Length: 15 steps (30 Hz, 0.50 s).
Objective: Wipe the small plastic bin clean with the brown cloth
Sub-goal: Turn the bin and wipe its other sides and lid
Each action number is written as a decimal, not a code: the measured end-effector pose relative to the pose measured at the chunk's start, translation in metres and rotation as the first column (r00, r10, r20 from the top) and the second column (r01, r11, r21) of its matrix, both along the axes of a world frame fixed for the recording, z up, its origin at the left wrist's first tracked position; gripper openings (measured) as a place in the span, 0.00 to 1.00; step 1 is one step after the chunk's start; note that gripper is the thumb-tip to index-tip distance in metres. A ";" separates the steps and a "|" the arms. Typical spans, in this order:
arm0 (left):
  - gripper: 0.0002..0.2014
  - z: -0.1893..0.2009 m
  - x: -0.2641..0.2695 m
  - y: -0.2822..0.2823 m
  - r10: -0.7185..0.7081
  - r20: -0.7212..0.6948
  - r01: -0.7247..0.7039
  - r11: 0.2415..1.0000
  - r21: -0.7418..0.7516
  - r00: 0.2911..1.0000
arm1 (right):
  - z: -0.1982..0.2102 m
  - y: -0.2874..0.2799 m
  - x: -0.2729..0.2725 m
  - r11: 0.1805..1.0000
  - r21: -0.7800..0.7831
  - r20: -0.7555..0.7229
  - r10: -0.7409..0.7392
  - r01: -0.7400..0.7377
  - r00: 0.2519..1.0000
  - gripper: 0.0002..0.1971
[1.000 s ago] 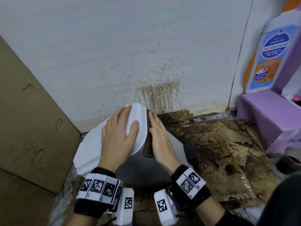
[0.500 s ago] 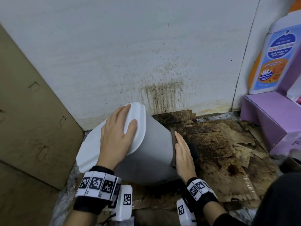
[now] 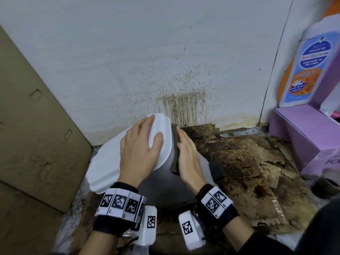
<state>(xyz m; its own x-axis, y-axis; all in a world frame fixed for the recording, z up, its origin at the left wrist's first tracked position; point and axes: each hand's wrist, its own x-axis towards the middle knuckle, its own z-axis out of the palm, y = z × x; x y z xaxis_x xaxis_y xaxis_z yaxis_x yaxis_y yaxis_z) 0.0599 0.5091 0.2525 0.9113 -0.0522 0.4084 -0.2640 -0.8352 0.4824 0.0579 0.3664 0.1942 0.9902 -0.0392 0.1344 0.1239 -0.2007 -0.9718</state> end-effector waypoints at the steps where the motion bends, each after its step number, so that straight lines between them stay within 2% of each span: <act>1: 0.30 0.000 0.000 0.000 -0.003 0.000 0.003 1.000 0.001 1.000 | 0.012 0.004 -0.001 0.999 0.009 0.034 0.040 -0.040 0.999 0.26; 3: 0.30 0.000 -0.001 0.002 -0.004 -0.001 0.004 1.000 -0.006 1.000 | 0.023 0.008 0.000 0.996 0.007 0.065 0.083 -0.084 0.994 0.26; 7: 0.30 0.000 -0.001 0.009 -0.007 -0.006 0.007 1.000 -0.028 1.000 | 0.005 0.004 0.003 0.997 -0.047 0.160 0.075 -0.068 0.984 0.25; 15: 0.27 -0.002 -0.003 0.022 -0.016 0.002 0.016 0.996 -0.088 1.000 | -0.062 -0.039 0.020 0.992 -0.120 -0.107 -0.035 0.022 0.994 0.24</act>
